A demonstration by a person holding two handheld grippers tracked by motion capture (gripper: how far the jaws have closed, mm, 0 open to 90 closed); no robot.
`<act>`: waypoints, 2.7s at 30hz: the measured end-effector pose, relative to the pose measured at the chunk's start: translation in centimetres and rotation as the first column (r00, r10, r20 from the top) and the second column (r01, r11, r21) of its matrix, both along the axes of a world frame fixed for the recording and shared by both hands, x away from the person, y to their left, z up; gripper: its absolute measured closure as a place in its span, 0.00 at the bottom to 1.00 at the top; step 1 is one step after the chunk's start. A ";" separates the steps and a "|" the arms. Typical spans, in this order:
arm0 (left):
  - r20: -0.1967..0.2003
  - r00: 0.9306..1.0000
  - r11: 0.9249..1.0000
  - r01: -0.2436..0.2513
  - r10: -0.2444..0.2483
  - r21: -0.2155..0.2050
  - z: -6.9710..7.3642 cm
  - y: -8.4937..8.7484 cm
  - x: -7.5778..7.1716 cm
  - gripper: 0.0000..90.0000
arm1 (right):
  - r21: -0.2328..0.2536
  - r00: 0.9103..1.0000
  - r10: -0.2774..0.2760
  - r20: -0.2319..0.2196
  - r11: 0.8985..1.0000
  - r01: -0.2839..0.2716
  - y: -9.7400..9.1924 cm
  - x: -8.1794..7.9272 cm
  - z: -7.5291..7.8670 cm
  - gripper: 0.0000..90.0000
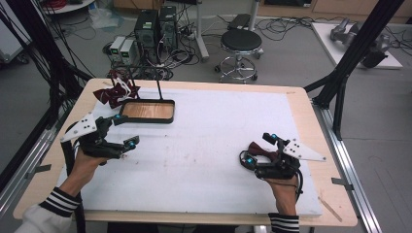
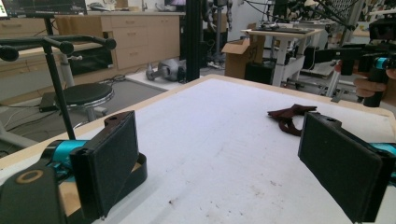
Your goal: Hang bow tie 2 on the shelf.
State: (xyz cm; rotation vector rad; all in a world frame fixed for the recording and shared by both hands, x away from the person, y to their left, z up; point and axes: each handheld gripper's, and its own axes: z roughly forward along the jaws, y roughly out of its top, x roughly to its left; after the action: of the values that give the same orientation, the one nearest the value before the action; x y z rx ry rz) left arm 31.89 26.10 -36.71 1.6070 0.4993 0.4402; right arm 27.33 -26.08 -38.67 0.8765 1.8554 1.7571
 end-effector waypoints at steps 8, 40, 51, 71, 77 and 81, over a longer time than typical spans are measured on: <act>-0.001 1.000 1.000 -0.002 0.002 -0.011 -0.1 0.2 0.2 0.14 | -0.047 1.000 -0.018 0.010 0.999 0.019 -0.8 -0.2 1.3 0.01; 0.033 0.999 1.000 -0.011 0.010 0.017 0.5 0.1 -0.4 0.14 | -0.437 0.951 -0.146 -0.271 0.899 0.013 -6.0 3.6 -0.4 0.05; 0.035 0.999 1.000 -0.003 0.002 0.020 0.5 -0.5 -0.4 0.14 | -0.500 0.917 -0.183 -0.355 0.866 -0.020 -7.3 4.5 -1.8 0.06; 0.038 0.999 1.000 0.007 -0.008 0.030 0.5 -1.1 -0.5 0.14 | -0.584 0.880 -0.201 -0.430 0.805 -0.102 -7.2 5.7 -3.3 0.29; 0.038 0.999 0.999 0.010 -0.011 0.037 0.5 -1.2 -0.4 0.14 | -0.599 0.874 -0.215 -0.436 0.794 -0.103 -7.0 5.8 -3.5 0.33; 0.036 0.999 0.999 0.010 -0.011 0.037 0.5 -1.2 -0.4 0.14 | -0.601 0.868 -0.221 -0.445 0.792 -0.107 -7.1 5.9 -3.6 0.41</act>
State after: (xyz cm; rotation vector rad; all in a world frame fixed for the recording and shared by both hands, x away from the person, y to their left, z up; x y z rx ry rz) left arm 31.50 24.90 -36.26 1.6333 0.4577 0.4715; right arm 33.26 -33.15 -42.29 1.1535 2.4734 0.7921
